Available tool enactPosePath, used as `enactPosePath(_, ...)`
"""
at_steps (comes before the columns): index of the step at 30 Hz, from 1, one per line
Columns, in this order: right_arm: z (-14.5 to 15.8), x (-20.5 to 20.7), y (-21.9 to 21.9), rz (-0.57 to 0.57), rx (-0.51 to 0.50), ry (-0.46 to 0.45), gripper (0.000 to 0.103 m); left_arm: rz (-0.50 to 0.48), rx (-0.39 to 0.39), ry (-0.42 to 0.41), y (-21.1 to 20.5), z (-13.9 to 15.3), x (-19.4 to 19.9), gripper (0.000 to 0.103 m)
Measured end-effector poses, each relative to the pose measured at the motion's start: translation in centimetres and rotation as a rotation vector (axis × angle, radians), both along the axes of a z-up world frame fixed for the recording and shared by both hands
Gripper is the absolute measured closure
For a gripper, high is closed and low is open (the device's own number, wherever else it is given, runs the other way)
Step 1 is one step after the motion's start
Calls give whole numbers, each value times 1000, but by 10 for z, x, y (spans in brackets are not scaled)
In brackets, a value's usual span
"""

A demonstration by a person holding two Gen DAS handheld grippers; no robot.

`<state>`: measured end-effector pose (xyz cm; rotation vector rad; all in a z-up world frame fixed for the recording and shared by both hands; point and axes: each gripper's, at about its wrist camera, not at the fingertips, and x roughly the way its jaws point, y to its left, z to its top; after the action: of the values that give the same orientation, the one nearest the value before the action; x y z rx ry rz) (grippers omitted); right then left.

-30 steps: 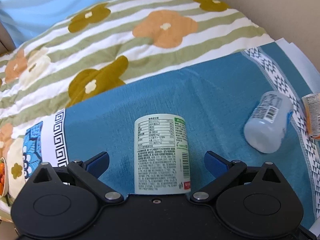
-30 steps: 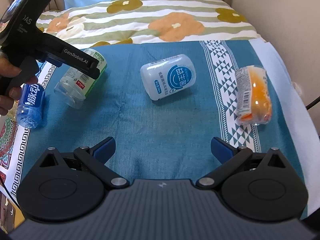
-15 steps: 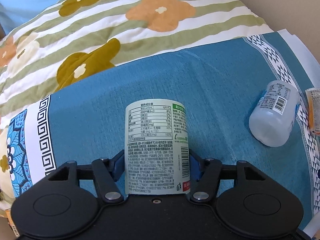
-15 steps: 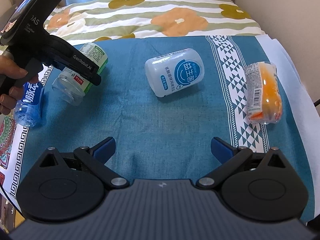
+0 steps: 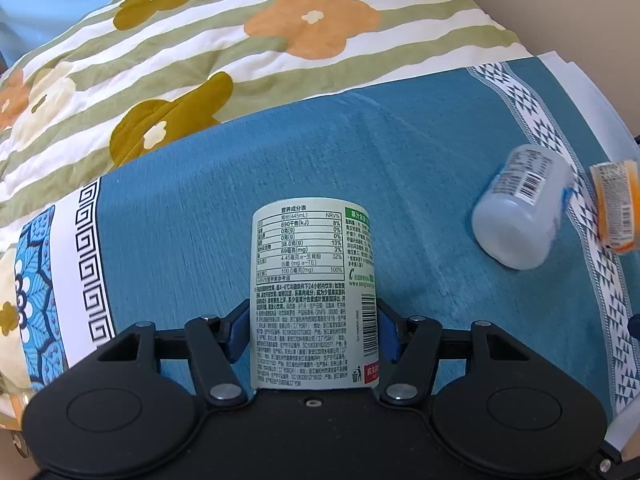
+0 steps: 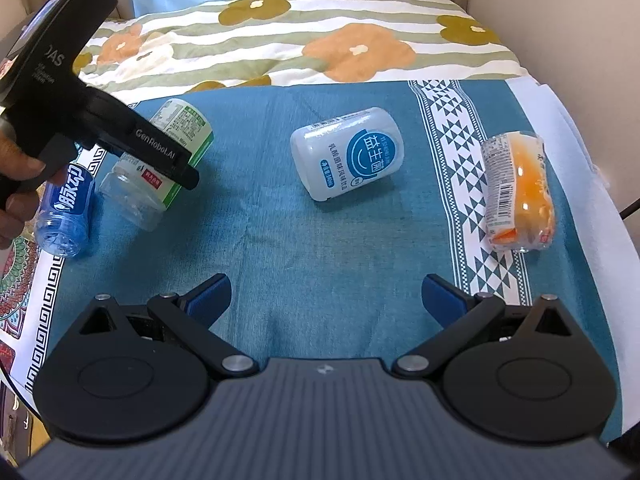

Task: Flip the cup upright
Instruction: 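Lift the labeled cup with the left gripper toward the right gripper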

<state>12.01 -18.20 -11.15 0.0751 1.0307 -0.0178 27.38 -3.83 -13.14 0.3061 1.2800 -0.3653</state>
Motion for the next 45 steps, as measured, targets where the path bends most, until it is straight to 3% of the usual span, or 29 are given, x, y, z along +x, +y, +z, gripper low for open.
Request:
enactPosePath(9, 17, -15, -13, 2, -13, -22, 0, 67, -48, 28, 0, 14, -52, 38)
enactPosePath(20, 25, -36, -26, 36, -24, -32, 0, 212, -119, 90, -3, 7, -112, 38)
enactPosePath(31, 15, -54, -30, 65, -35, -4, 0, 289, -102, 101, -7, -13, -126, 37)
enactPosePath(41, 16, -61, -31, 58, -37, -2, 0, 275, -82, 71, -14, -17, -128, 36)
enactPosePath(45, 17, -62, -30, 58, -38, -5, 0, 262, -78, 50, -13, -12, -131, 19)
